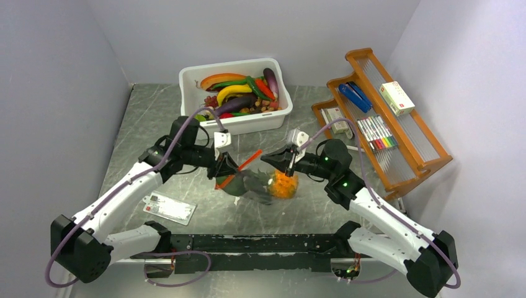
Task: Place the food in the zip-top bag and seal the zipper
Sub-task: Zip the zipper food storage bag at the center of the board.
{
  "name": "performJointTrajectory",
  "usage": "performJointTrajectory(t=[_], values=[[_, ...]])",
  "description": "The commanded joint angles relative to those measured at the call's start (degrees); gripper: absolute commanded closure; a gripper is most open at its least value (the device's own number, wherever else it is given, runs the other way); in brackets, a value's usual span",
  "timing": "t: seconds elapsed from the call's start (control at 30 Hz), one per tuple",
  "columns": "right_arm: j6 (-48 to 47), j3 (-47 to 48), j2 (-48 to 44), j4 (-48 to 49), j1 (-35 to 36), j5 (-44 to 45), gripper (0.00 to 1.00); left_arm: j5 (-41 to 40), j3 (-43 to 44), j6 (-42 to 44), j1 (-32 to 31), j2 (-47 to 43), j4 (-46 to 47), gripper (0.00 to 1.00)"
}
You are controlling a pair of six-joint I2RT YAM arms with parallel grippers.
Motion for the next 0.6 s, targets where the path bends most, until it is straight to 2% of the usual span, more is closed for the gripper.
performJointTrajectory(t=[0.0, 0.17, 0.3, 0.43, 0.5, 0.57], values=[[0.65, -0.04, -1.8, 7.14, -0.97, 0.71, 1.0, 1.86, 9.78, -1.75, 0.03, -1.25, -5.01, 0.93], [-1.59, -0.88, -0.48, 4.63, -0.93, -1.48, 1.0, 1.22, 16.65, 0.41, -0.22, 0.66, -11.47, 0.93], [-6.47, 3.01, 1.37, -4.01, -0.92, -0.85, 0.76, -0.19, 17.67, 2.87, -0.41, 3.69, -14.56, 0.93], [-12.92, 10.44, 5.8, -18.28, -0.75, -3.0, 0.42, -0.02, 17.04, 3.48, -0.9, 6.15, -14.34, 0.93], [-15.95, 14.26, 8.1, -23.32, -0.42, -3.33, 0.21, -0.27, 16.63, 3.43, -1.26, 6.97, -13.48, 0.93], [-18.45, 16.93, 10.04, -26.13, 0.38, -2.01, 0.16, -0.77, 16.98, 3.89, -1.71, 8.02, -13.53, 0.93]])
